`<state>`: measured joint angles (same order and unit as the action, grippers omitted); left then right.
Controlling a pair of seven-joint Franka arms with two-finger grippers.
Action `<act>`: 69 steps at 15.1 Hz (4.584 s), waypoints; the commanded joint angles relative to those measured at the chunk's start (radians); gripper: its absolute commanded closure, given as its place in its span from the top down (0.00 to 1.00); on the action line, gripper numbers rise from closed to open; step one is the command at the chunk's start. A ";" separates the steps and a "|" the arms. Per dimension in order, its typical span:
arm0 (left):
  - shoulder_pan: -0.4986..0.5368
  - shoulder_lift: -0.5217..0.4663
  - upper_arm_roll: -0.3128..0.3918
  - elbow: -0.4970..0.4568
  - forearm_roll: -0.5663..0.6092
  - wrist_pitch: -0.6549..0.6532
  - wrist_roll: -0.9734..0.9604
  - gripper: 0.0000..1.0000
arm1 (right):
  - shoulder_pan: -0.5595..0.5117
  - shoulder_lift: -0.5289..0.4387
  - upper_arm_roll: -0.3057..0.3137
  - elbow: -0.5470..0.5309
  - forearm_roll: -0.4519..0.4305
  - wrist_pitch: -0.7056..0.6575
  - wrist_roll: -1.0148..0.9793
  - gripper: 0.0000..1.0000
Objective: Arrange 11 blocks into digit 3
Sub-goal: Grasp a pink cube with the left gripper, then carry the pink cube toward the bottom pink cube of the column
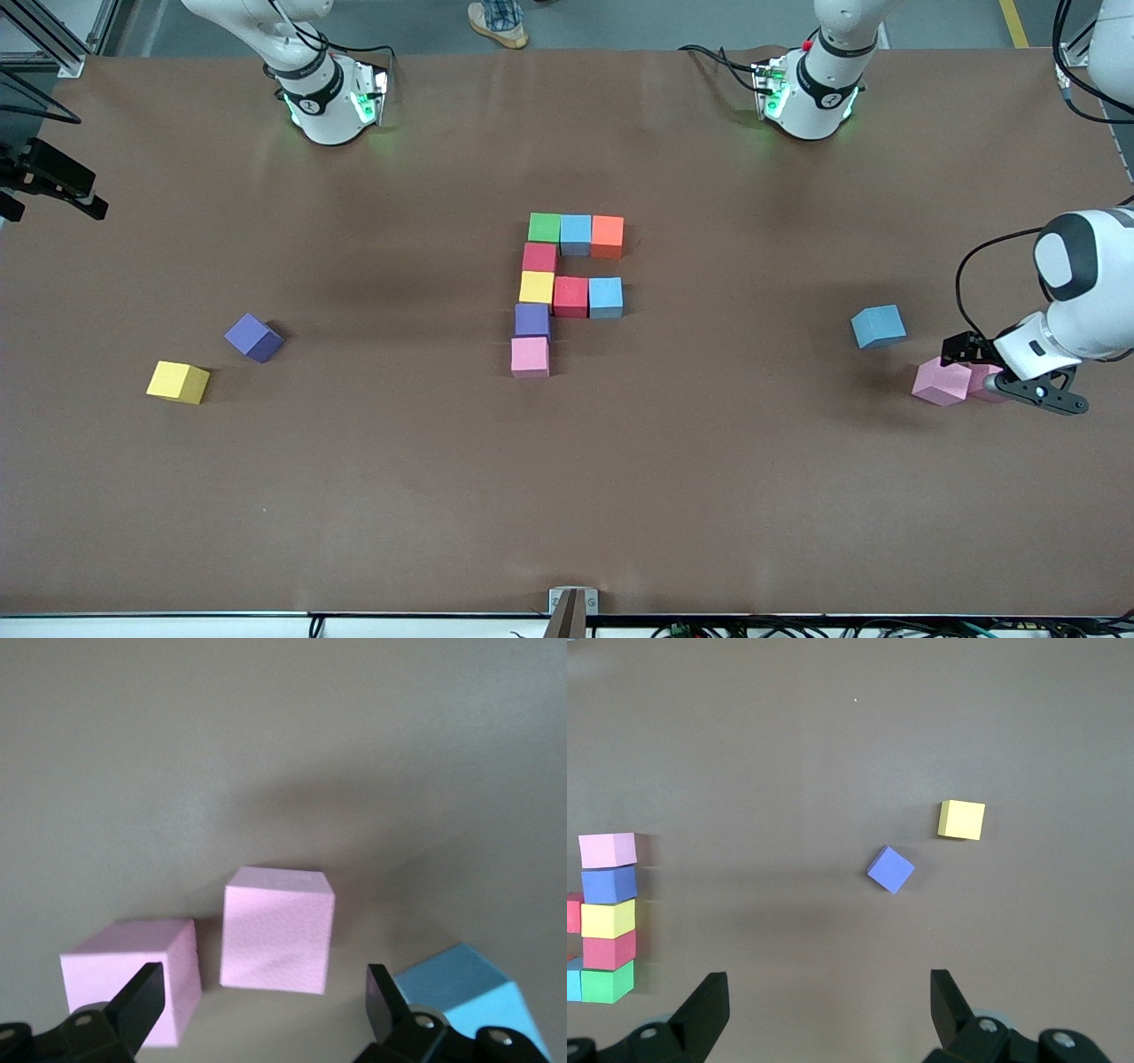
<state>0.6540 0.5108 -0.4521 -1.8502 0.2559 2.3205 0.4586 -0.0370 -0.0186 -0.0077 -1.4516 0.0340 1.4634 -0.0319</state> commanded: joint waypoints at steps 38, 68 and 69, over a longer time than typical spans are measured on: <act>-0.674 0.238 -0.152 0.308 0.069 -0.067 -1.932 0.06 | -0.004 0.002 0.008 0.004 -0.009 0.003 0.000 1.00; -1.180 0.436 0.150 0.594 0.017 -0.043 -2.902 0.08 | -0.004 0.002 0.008 0.004 -0.009 0.003 0.000 1.00; -1.182 0.436 0.150 0.594 0.016 -0.041 -2.902 0.08 | -0.004 0.002 0.008 0.004 -0.009 0.003 0.000 1.00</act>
<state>-0.5132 0.9297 -0.3118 -1.2896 0.2844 2.2757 -2.4545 -0.0366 -0.0178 -0.0065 -1.4516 0.0340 1.4641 -0.0319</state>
